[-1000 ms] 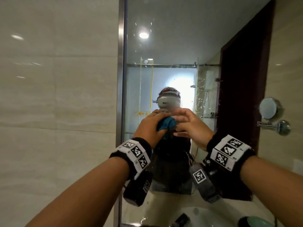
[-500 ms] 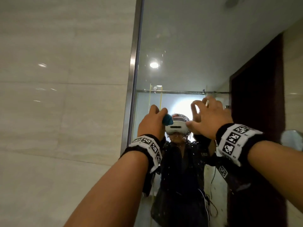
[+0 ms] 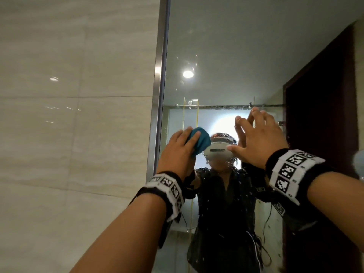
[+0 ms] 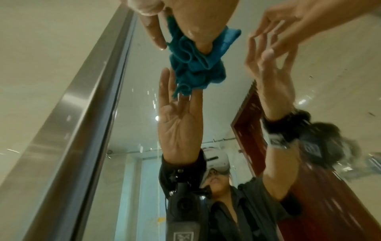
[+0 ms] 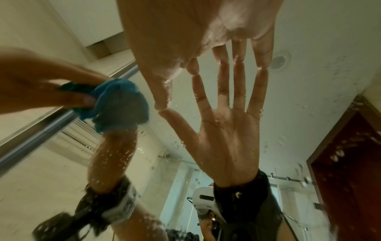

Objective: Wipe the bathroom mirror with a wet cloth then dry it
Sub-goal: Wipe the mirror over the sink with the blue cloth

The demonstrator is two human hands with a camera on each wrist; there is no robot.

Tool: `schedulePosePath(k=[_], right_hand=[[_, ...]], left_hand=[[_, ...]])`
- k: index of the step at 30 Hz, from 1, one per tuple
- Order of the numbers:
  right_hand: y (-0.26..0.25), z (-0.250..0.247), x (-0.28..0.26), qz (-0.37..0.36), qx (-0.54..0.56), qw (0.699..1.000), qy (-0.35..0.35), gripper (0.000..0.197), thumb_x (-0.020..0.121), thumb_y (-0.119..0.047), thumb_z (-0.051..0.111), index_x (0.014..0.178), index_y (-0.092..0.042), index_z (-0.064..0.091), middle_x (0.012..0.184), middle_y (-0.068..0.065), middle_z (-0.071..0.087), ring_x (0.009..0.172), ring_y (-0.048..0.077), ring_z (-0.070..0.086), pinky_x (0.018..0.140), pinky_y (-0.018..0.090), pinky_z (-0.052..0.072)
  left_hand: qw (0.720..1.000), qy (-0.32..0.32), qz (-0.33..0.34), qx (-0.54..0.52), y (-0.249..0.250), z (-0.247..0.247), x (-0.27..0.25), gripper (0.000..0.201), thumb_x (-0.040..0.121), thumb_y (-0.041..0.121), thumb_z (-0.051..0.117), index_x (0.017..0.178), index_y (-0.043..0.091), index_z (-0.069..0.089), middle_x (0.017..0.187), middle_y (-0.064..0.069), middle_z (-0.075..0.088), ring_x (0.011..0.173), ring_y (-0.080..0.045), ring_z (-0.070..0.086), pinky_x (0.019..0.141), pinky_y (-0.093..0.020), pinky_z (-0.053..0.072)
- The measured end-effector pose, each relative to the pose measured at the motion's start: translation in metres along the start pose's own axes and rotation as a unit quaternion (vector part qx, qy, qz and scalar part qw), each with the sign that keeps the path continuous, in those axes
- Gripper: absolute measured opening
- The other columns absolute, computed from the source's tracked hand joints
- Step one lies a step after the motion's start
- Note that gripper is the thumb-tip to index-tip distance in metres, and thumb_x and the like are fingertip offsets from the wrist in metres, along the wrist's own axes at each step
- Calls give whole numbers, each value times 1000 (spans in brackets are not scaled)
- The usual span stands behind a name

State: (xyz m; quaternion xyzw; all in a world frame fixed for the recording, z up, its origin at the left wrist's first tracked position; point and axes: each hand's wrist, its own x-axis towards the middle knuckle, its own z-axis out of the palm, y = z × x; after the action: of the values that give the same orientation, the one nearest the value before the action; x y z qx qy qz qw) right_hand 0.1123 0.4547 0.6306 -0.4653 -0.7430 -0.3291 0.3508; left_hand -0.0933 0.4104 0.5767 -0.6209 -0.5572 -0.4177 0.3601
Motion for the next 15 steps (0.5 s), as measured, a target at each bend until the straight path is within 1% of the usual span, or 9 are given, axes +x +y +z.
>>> schedulePosePath(k=[1, 2, 3, 4, 5, 7, 10, 13, 15], right_hand=[[0, 1, 0, -1, -3, 1000, -2, 84, 79, -69, 49, 144, -28, 15, 155, 12, 3, 141, 34, 6, 112, 50, 20], [0, 1, -1, -1, -6, 1000, -4, 84, 80, -70, 48, 145, -28, 14, 156, 12, 2, 142, 34, 5, 112, 50, 19], [-1, 1, -1, 0, -9, 1000, -7, 84, 80, -70, 47, 145, -28, 12, 156, 12, 1, 142, 34, 5, 113, 50, 19], [-1, 2, -1, 0, -11, 1000, -8, 84, 81, -70, 46, 145, -28, 11, 156, 12, -1, 142, 34, 4, 113, 50, 18], [-1, 2, 0, 0, -13, 1000, -10, 84, 81, -69, 46, 145, -28, 10, 156, 12, -1, 142, 35, 3, 113, 50, 18], [-1, 1, 0, -2, -11, 1000, -10, 84, 81, -69, 47, 145, -28, 10, 156, 12, -2, 142, 34, 3, 113, 50, 18], [-1, -1, -2, -4, -10, 1000, -6, 84, 81, -69, 46, 145, -28, 11, 155, 12, -1, 141, 33, 3, 113, 49, 20], [-3, 0, -4, -2, -12, 1000, -12, 84, 83, -69, 42, 147, -27, 7, 155, 12, -5, 142, 33, 0, 114, 49, 16], [-2, -1, -3, -1, -8, 1000, -17, 84, 83, -69, 41, 148, -28, 5, 156, 11, -7, 142, 34, -2, 115, 49, 14]], left_hand=[[997, 16, -55, -48, 1, -5, 11, 55, 97, 20, 48, 148, 25, 28, 152, 0, 24, 139, -18, 24, 114, -27, 22], [986, 63, -94, -122, 1, -8, 24, 51, 97, 25, 49, 145, 26, 33, 143, 3, 34, 130, -13, 37, 111, -25, 27], [961, 128, -123, -214, 2, -9, 34, 46, 96, 29, 51, 141, 25, 39, 127, 6, 45, 116, -8, 49, 107, -29, 36], [946, 173, -129, -241, 6, -7, 42, 42, 95, 32, 52, 136, 24, 44, 118, 8, 50, 106, -7, 55, 103, -35, 43], [952, 168, -113, -230, 13, -6, 46, 39, 96, 31, 51, 133, 23, 46, 118, 6, 52, 107, -11, 56, 101, -40, 45], [976, 73, -62, -195, 27, 3, 41, 39, 98, 27, 46, 136, 22, 46, 138, -2, 42, 126, -19, 44, 107, -42, 38], [993, -21, 23, -114, 30, 20, 21, 51, 97, 23, 48, 145, 29, 33, 154, 4, 21, 142, -14, 19, 114, -32, 25], [998, -38, 47, 6, 23, 17, 16, 69, 94, 15, 55, 150, 32, 18, 159, 4, 6, 145, -15, 4, 115, -32, 22], [999, 10, 33, -1, 17, 8, 28, 65, 94, 14, 54, 149, 30, 24, 157, 2, 14, 144, -17, 13, 112, -32, 26]])
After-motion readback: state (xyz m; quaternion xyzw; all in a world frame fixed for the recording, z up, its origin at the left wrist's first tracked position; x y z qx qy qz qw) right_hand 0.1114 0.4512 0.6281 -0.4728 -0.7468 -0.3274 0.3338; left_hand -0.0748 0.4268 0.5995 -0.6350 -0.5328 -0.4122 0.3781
